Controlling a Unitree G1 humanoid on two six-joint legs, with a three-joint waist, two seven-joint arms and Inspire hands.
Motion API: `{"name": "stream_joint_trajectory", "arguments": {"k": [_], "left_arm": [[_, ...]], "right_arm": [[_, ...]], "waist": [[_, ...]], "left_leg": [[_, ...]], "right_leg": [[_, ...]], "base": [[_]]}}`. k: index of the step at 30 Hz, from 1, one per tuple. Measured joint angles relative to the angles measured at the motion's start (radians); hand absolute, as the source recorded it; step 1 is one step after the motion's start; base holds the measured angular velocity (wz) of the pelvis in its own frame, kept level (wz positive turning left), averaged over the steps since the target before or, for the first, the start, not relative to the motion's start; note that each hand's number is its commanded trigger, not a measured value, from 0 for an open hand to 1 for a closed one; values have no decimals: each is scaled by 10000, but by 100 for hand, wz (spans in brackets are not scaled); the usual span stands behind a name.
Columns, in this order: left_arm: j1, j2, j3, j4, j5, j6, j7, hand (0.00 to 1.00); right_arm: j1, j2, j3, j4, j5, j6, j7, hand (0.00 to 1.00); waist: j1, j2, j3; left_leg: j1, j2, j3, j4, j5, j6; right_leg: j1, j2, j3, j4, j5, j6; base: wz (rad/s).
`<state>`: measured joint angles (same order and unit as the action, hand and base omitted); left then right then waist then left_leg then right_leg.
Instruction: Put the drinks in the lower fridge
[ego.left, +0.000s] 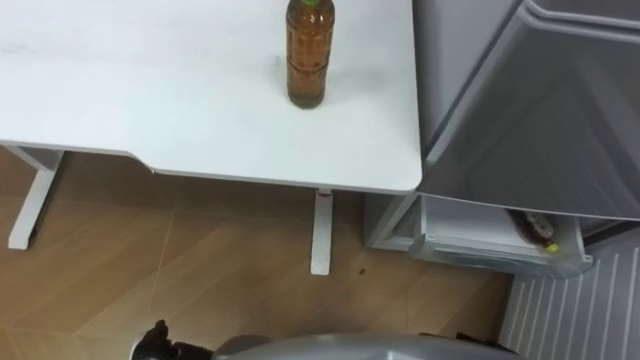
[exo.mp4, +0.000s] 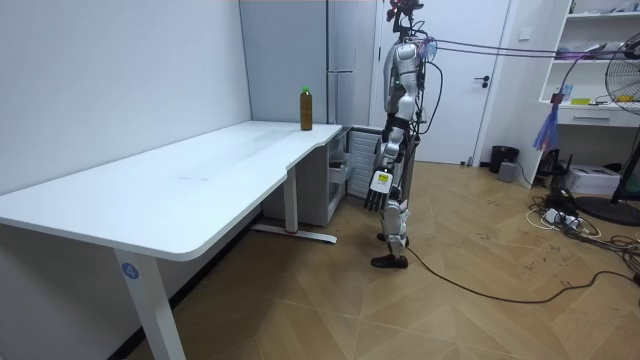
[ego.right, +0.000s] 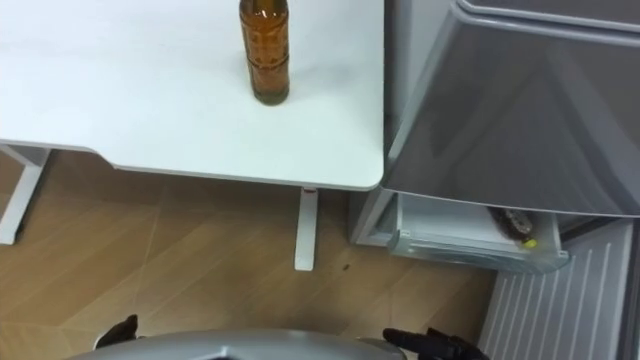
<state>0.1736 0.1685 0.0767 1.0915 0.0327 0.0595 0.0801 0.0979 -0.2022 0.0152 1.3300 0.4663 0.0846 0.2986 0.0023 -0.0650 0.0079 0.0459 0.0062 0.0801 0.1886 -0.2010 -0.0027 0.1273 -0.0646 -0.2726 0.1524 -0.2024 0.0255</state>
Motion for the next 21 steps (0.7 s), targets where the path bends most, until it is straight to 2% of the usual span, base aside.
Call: {"name": "stream_joint_trajectory", "arguments": {"k": [8, 13, 16, 19, 21], "left_arm": [[0, -27, -16, 84, -12, 36, 237, 0], [-67, -39, -15, 54, -63, 58, 266, 0], [-89, -55, -13, 41, -467, 77, 286, 0], [-99, -55, 16, 65, -1177, 141, 372, 0], [-41, -85, 304, 99, -2253, 154, 481, 0]], "right_arm": [[0, 88, 92, -45, -19, -1, -513, 0], [-3, 96, 43, -60, -16, -1, -662, 0], [2, 86, 40, -89, -16, 4, -732, 0], [-3, 76, -25, -105, -82, 15, -767, 0], [-2, 73, -210, -109, -332, 14, -764, 0]], "waist": [[24, 57, 3], [-23, 170, -34], [-71, 256, -73], [-92, 352, -76], [-117, 387, -69]], "left_leg": [[288, 64, -14, 5, -115, -25], [191, 136, -14, 174, -240, -41], [190, 139, -15, 168, -240, -42], [193, 140, -8, 165, -240, -43], [277, 138, -3, 145, -239, -43]], "right_leg": [[159, 108, 288, -7, 31, -48], [132, 191, 378, -5, 68, -96], [119, 195, 378, -11, 68, -97], [127, 194, 380, -11, 68, -97], [158, 192, 372, -11, 67, -96]], "base": [[-11], [-9], [0], [0], [-2]]}}
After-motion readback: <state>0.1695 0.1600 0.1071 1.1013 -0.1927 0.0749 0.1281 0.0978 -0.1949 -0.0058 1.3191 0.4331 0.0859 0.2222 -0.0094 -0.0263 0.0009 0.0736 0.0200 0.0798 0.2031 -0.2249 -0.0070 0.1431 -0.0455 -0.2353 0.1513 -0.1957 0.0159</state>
